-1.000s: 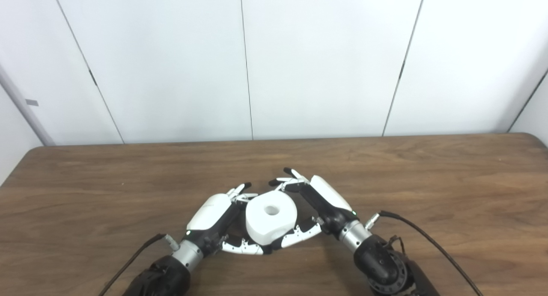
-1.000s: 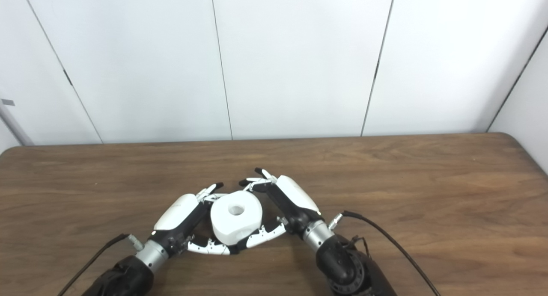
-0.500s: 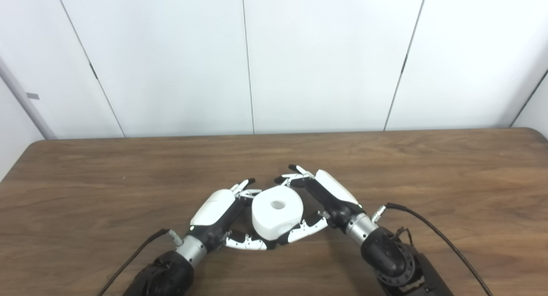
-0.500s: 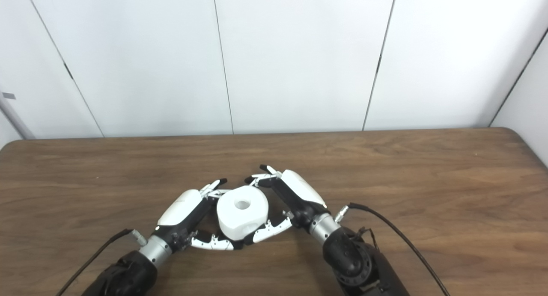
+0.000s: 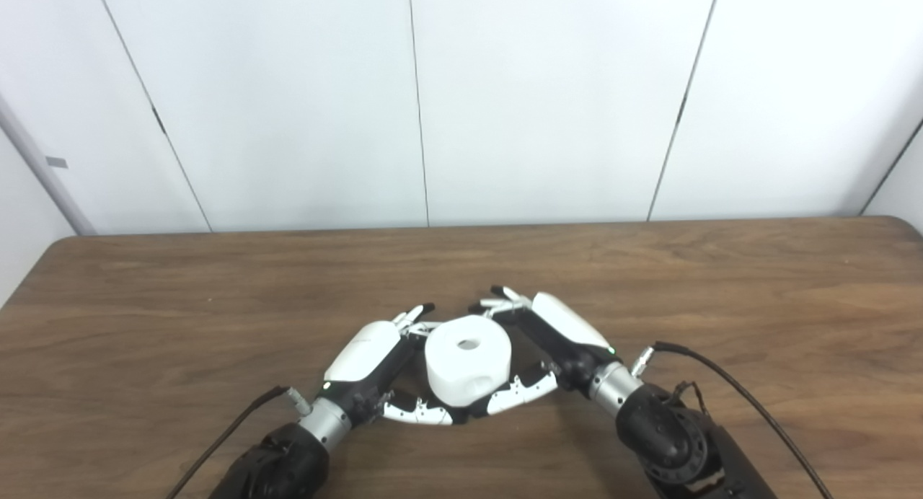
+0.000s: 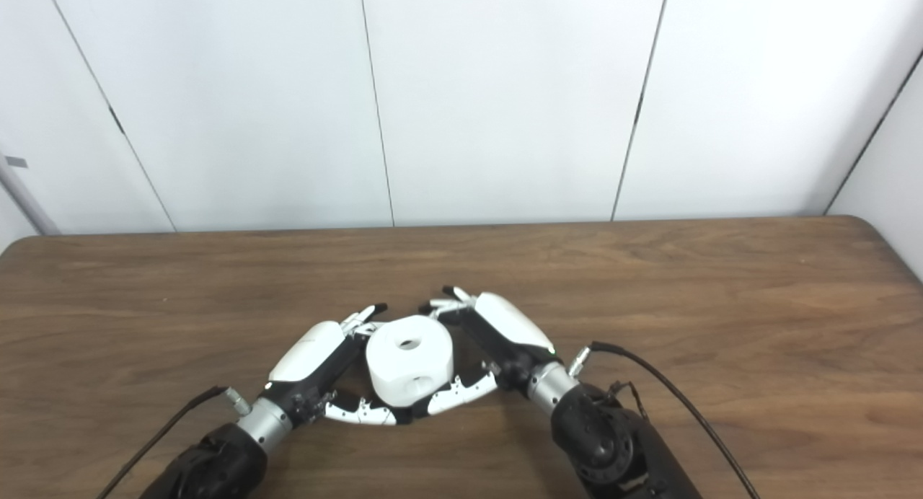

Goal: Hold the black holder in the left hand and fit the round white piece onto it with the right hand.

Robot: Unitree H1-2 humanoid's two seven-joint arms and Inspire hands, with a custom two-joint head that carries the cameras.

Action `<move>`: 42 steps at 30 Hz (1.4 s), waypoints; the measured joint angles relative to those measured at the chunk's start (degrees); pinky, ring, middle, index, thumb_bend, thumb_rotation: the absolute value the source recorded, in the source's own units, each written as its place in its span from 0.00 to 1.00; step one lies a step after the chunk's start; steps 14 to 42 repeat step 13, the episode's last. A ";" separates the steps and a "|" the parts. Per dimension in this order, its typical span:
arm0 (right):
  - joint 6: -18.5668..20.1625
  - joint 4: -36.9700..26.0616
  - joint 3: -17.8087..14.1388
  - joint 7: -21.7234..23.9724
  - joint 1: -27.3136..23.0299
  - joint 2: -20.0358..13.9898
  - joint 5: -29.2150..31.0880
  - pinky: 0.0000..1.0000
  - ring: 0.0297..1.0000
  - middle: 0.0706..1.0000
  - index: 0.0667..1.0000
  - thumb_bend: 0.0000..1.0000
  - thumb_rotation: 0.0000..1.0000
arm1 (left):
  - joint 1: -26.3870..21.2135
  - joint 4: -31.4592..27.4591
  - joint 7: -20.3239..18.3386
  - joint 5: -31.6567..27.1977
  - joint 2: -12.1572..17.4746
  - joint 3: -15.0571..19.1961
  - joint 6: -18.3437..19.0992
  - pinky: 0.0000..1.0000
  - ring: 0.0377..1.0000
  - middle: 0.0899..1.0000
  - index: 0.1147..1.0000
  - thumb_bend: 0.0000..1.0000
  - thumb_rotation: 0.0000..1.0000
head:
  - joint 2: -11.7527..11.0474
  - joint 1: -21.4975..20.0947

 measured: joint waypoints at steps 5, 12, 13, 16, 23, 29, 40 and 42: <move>1.05 -0.71 -0.03 0.63 0.42 0.12 -0.01 1.00 1.00 0.96 0.85 0.96 0.47 | 0.02 -0.01 -0.01 -0.01 -0.02 0.02 0.02 1.00 1.00 0.82 0.42 0.52 0.05 | 0.00 0.00; 1.23 -1.59 -0.53 0.45 0.50 0.72 0.12 1.00 1.00 0.98 0.88 0.94 0.43 | 0.04 0.00 0.08 -0.01 -0.06 0.04 -0.01 1.00 1.00 0.82 0.41 0.52 0.05 | 0.09 -0.09; 1.23 -1.59 -0.60 0.39 0.53 0.76 0.13 1.00 1.00 0.98 0.87 0.94 0.43 | 0.04 0.00 0.07 -0.01 -0.06 0.04 0.00 1.00 1.00 0.82 0.42 0.52 0.05 | 0.09 -0.09; 1.23 -1.59 -0.60 0.39 0.53 0.76 0.13 1.00 1.00 0.98 0.87 0.94 0.43 | 0.04 0.00 0.07 -0.01 -0.06 0.04 0.00 1.00 1.00 0.82 0.42 0.52 0.05 | 0.09 -0.09; 1.23 -1.59 -0.60 0.39 0.53 0.76 0.13 1.00 1.00 0.98 0.87 0.94 0.43 | 0.04 0.00 0.07 -0.01 -0.06 0.04 0.00 1.00 1.00 0.82 0.42 0.52 0.05 | 0.09 -0.09; 1.23 -1.59 -0.60 0.39 0.53 0.76 0.13 1.00 1.00 0.98 0.87 0.94 0.43 | 0.04 0.00 0.07 -0.01 -0.06 0.04 0.00 1.00 1.00 0.82 0.42 0.52 0.05 | 0.09 -0.09; 1.23 -1.59 -0.60 0.39 0.53 0.76 0.13 1.00 1.00 0.98 0.87 0.94 0.43 | 0.04 0.00 0.07 -0.01 -0.06 0.04 0.00 1.00 1.00 0.82 0.42 0.52 0.05 | 0.09 -0.09; 1.23 -1.59 -0.60 0.39 0.53 0.76 0.13 1.00 1.00 0.98 0.87 0.94 0.43 | 0.04 0.00 0.07 -0.01 -0.06 0.04 0.00 1.00 1.00 0.82 0.42 0.52 0.05 | 0.09 -0.09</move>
